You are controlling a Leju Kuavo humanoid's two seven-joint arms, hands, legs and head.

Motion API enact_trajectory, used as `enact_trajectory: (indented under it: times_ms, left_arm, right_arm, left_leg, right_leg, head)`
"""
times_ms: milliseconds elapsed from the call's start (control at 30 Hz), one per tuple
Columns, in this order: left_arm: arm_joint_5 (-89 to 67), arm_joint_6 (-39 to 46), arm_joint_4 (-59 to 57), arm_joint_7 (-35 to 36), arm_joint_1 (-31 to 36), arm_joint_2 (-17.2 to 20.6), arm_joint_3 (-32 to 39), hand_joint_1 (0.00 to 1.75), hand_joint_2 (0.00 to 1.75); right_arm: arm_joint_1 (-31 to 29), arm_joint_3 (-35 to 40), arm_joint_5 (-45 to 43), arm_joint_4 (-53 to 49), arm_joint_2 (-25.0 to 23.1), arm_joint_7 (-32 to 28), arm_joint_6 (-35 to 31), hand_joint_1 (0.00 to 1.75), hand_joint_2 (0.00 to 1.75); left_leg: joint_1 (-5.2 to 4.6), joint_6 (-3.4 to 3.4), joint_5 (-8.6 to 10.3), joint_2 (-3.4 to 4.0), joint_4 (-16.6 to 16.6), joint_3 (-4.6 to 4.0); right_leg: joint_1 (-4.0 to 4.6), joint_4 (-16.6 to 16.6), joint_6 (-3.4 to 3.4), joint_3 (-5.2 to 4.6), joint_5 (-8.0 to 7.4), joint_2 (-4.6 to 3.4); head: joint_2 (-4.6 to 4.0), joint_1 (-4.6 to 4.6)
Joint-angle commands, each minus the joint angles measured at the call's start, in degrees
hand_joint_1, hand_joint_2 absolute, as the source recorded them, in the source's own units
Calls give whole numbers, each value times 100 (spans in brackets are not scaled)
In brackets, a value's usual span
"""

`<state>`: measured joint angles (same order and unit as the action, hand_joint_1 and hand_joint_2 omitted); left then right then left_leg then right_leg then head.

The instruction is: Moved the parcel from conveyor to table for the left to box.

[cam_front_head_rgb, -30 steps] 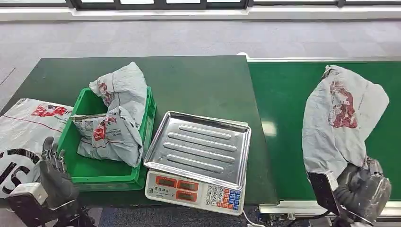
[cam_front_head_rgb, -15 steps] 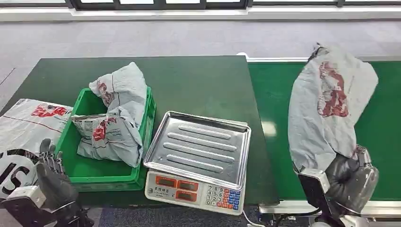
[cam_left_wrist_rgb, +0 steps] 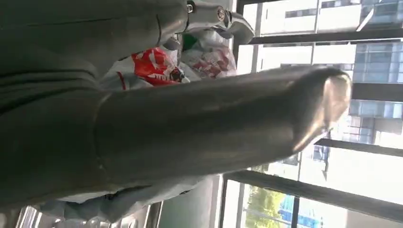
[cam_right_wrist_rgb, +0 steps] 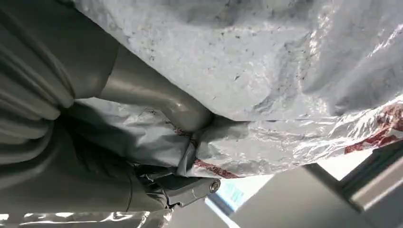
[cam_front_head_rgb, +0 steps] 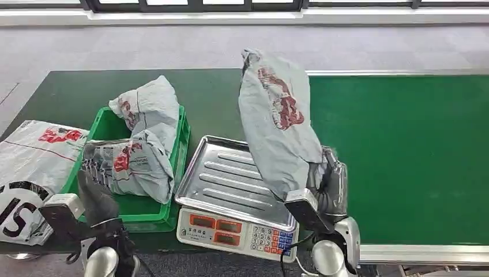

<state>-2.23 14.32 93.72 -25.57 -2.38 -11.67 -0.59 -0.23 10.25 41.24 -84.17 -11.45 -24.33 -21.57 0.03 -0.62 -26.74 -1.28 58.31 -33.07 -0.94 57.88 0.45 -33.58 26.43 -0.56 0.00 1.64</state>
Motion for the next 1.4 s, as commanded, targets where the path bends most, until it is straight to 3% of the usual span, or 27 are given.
enact_trajectory:
  times_ms: [33,1167,1200,1233,1267,1333,1400]
  left_arm:
    - [28,45,-530,18,167,195,-254,0,0]
    - [24,104,-253,69,-79,92,-177,0,0]
    - [18,100,-250,72,-83,83,-171,0,0]
    - [12,91,-239,75,-99,80,-166,0,0]
    - [-18,38,-234,85,-104,60,-143,0,0]
    - [-27,10,-248,88,-104,51,-142,0,0]
    - [-46,-36,-280,96,-79,44,-154,0,0]
  right_arm:
    - [-388,615,-90,850,148,32,84,175,175]
    - [-454,62,-309,1549,17,-50,227,175,175]
    - [-454,85,-240,1556,40,-27,254,169,175]
    - [-465,78,-208,1563,33,16,263,140,175]
    - [-472,22,-140,1561,13,23,334,126,175]
    - [-503,-1,-108,1575,6,15,373,175,175]
    - [-592,1,-51,1669,-40,5,484,175,175]
  left_leg:
    - [3,-2,6,16,-18,11]
    - [3,-1,2,10,-10,-3]
    - [5,-1,5,15,-15,-1]
    - [3,-1,2,12,-9,-4]
    - [2,-1,1,6,-6,-5]
    - [3,-1,2,9,-7,-5]
    - [2,-1,4,11,-10,-5]
  right_leg:
    - [6,-21,-6,12,-9,0]
    - [5,-13,-4,-2,-5,3]
    - [7,-21,-6,1,-8,3]
    - [5,-12,-4,-3,-5,1]
    - [4,-8,-3,-4,-2,3]
    - [4,-10,-4,-5,-4,2]
    - [4,-13,-4,-4,-6,3]
  head:
    - [0,0]
    - [0,0]
    - [0,0]
    - [0,0]
    - [0,0]
    - [0,0]
    - [0,0]
